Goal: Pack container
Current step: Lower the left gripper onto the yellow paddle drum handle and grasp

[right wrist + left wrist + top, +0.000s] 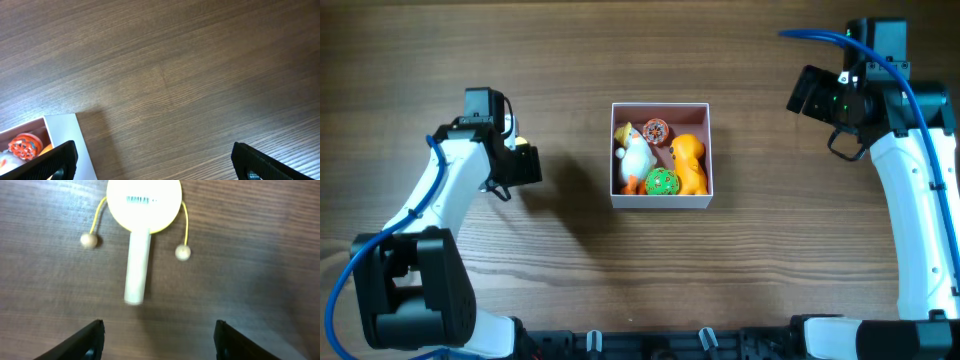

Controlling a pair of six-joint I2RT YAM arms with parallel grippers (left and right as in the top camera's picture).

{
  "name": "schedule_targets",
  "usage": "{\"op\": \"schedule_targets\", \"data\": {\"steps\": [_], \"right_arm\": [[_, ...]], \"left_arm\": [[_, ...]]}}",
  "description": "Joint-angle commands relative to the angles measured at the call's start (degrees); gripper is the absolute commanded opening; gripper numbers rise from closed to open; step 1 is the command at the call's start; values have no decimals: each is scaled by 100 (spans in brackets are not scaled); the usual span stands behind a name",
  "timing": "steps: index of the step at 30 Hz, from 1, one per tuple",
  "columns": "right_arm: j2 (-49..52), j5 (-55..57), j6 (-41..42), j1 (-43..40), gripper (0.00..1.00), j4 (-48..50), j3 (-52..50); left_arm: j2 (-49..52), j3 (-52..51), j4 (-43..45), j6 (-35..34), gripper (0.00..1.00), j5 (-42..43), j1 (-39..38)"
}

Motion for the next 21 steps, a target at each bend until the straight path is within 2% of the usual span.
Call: {"op": "schedule_targets", "data": {"steps": [1, 10, 21], "right_arm": [[42, -48, 44, 2, 100, 17, 11], [42, -48, 44, 2, 100, 17, 11], [42, -48, 44, 2, 100, 17, 11]], "left_arm": [[39, -417, 415, 221, 72, -48, 15], [52, -474, 800, 221, 66, -83, 15], [682, -474, 1172, 216, 63, -192, 15]]}}
